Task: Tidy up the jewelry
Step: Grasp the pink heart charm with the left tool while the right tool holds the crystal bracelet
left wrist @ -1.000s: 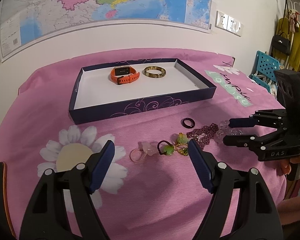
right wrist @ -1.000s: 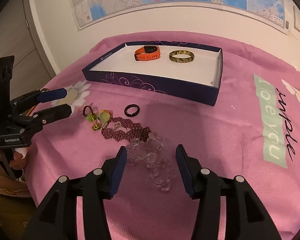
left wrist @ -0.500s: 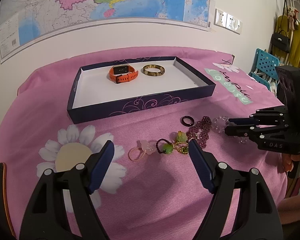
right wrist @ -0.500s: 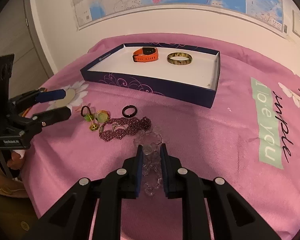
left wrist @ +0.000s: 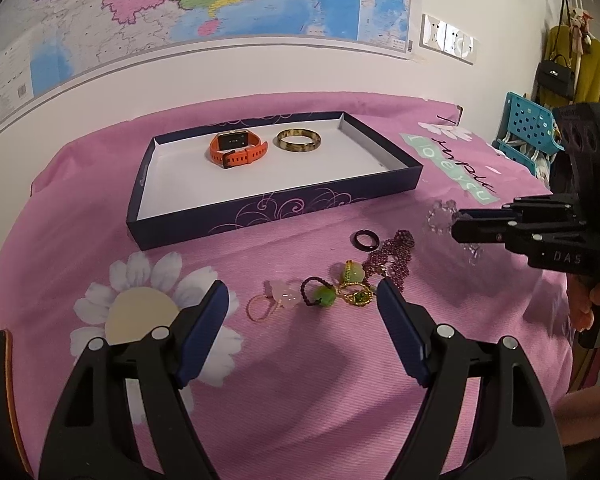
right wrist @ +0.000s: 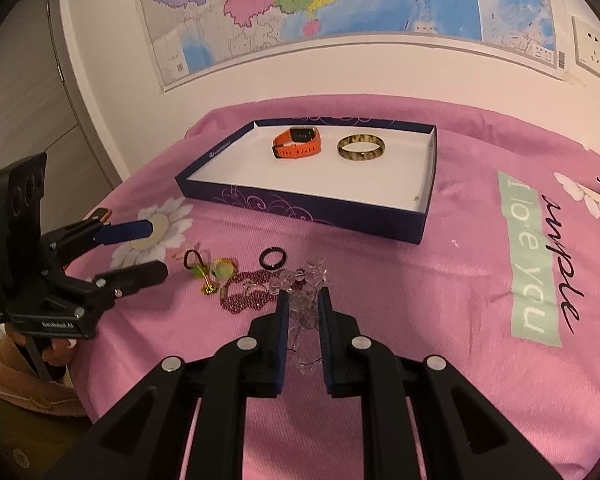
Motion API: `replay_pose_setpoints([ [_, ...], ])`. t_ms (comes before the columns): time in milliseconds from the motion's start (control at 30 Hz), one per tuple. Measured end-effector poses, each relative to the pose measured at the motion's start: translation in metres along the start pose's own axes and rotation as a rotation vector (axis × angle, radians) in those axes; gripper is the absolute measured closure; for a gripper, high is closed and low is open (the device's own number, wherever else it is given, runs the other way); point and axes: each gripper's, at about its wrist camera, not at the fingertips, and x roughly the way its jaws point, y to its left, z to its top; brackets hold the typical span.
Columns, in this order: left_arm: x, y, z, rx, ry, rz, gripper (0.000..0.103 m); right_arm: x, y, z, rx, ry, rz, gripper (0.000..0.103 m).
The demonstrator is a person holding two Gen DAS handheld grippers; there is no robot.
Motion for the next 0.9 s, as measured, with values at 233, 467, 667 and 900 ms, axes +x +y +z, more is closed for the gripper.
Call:
replay_pose_setpoints([
  [233,0.000,-0.003,0.000,0.008,0.001,-0.010,0.027,-0.003,-0.002,0.003,0.017,-0.023,0.004,0.090],
  [467,0.001,-0.005,0.003,0.008,0.002,-0.051,0.032,-0.004,-0.001,0.005,0.025,-0.039,0.008,0.090],
  [667,0.004,-0.012,0.006,0.030,0.007,-0.072,0.041,-0.004,-0.003,0.005,0.028,-0.037,0.015,0.090],
  [900,0.009,-0.007,0.008,0.011,0.025,-0.101,0.054,0.000,-0.003,0.004,0.034,-0.030,0.027,0.090],
])
